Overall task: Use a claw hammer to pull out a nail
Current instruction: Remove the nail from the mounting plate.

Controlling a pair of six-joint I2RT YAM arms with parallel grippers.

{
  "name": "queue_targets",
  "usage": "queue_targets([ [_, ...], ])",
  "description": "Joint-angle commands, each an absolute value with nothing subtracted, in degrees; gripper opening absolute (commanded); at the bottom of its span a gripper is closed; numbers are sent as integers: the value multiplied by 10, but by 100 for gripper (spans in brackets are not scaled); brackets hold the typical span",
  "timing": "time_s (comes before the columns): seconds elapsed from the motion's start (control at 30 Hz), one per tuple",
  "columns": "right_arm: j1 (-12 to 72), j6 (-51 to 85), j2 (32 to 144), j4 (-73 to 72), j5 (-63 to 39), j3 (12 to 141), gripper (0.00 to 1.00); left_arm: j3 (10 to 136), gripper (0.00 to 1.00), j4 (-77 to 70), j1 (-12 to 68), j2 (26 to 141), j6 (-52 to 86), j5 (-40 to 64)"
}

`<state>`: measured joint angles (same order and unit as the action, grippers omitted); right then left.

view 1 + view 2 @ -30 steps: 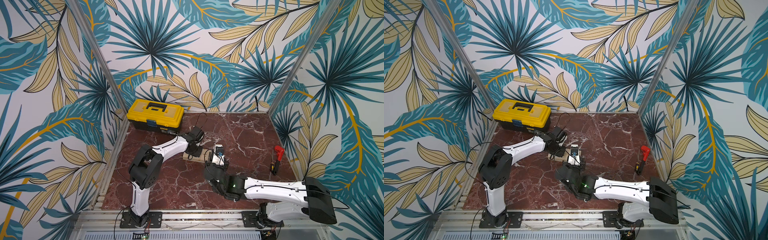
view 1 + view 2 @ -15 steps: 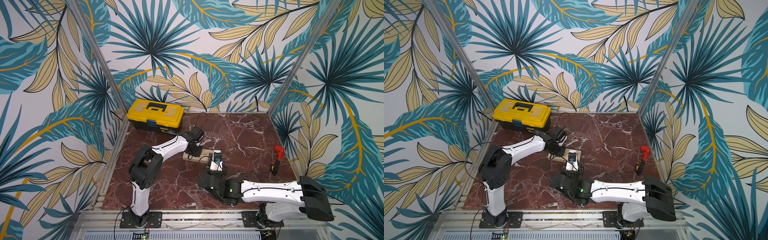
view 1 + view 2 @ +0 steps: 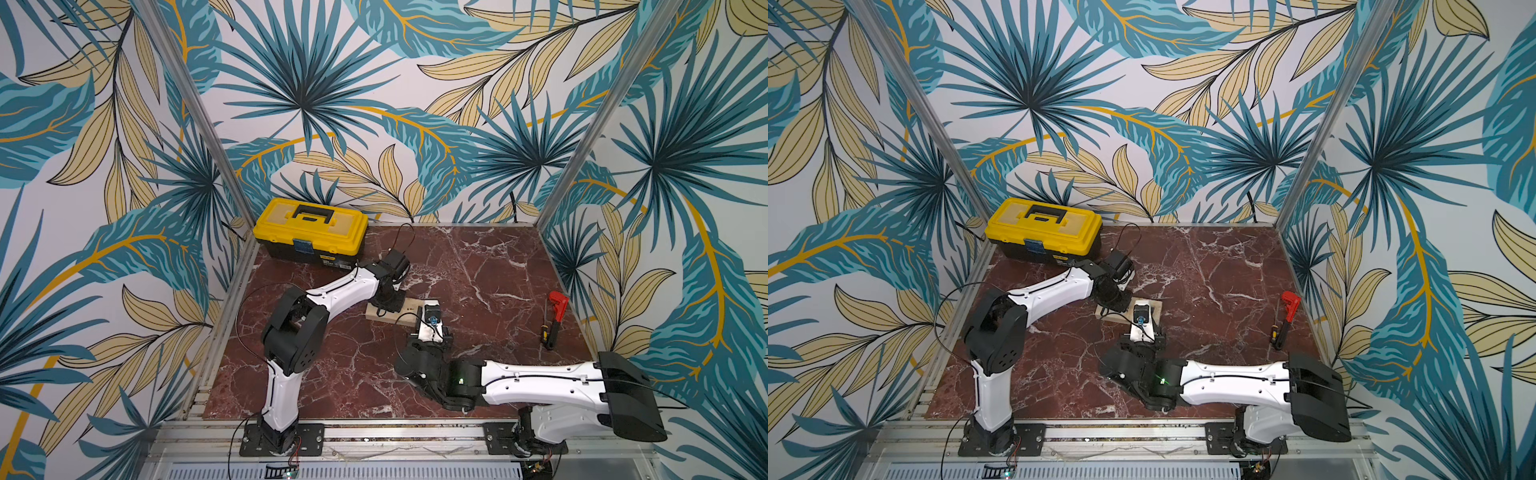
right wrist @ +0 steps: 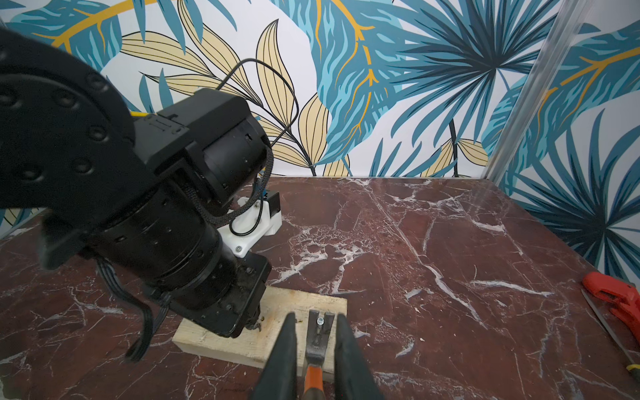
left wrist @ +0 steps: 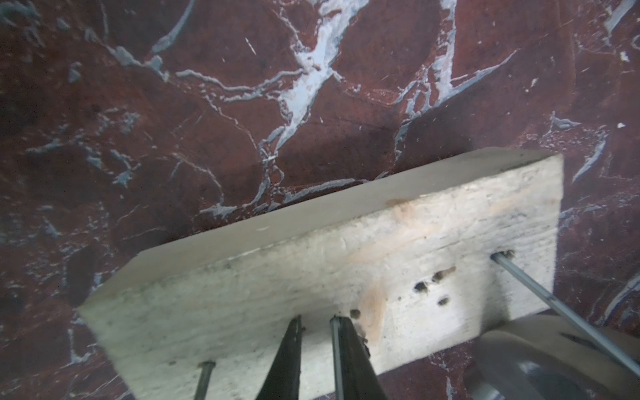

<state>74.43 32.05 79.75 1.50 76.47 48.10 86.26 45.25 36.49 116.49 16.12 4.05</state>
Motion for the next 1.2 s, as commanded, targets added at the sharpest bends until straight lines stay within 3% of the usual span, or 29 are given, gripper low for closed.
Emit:
queue_targets([
  [0.0, 747, 274, 863, 172, 638, 419, 0, 762, 19, 530, 359, 1407, 182, 56],
  [0.73, 780, 301, 905, 152, 680, 423, 0, 791, 19, 559, 358, 1461, 176, 67],
  [1.17, 779, 247, 904, 109, 686, 452, 0, 809, 23, 571, 359, 1467, 167, 66],
])
